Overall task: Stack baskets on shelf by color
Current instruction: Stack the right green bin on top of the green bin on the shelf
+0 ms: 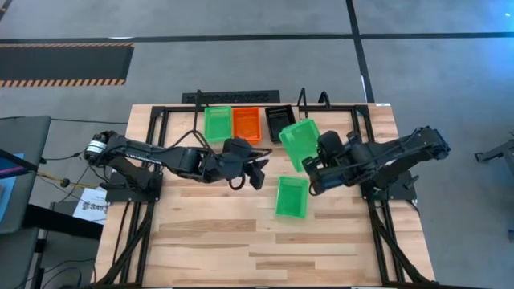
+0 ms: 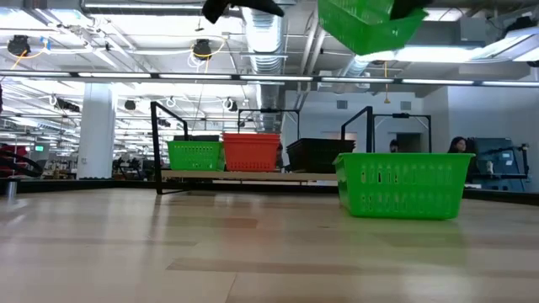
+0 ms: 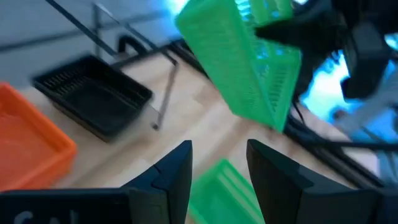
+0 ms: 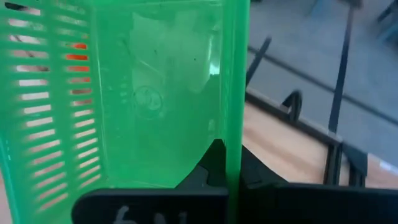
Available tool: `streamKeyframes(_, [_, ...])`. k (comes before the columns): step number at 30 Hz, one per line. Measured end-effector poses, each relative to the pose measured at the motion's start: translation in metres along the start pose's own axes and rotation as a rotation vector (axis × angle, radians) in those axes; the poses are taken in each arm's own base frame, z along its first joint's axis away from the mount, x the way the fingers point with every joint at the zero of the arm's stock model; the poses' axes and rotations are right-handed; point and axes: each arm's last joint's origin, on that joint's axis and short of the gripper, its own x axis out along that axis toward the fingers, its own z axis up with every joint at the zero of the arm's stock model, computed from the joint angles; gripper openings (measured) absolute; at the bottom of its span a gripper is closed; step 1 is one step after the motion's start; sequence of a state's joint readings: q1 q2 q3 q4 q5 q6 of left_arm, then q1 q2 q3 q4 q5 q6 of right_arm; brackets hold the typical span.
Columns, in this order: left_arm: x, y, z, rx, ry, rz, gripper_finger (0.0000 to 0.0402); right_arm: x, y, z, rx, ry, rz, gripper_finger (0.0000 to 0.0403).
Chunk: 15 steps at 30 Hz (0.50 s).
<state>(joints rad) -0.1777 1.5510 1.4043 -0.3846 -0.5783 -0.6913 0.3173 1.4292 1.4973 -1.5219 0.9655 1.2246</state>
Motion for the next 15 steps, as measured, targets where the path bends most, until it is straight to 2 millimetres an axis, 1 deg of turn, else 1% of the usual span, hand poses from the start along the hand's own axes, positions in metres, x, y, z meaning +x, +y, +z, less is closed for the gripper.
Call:
streamKeyframes(3, [0.000,0.001,0.003,-0.013,-0.070,0.059,0.0139,-0.004,-0.002,0.008,0.008,-0.087,-0.016,0.0002])
streamKeyframes(6, [0.002,0.000,0.010,-0.048,-0.124,0.051,0.0139,-0.010,-0.003,0.018,0.002,-0.160,-0.014,0.0002])
streamKeyframes(10, [0.008,0.005,0.017,-0.062,-0.139,0.029,0.0139,-0.016,0.000,0.029,-0.025,-0.193,0.025,0.0002])
streamKeyframes(15, [0.016,0.013,0.028,-0.098,-0.126,-0.035,0.0141,-0.018,0.005,0.033,-0.092,-0.213,0.048,0.0002])
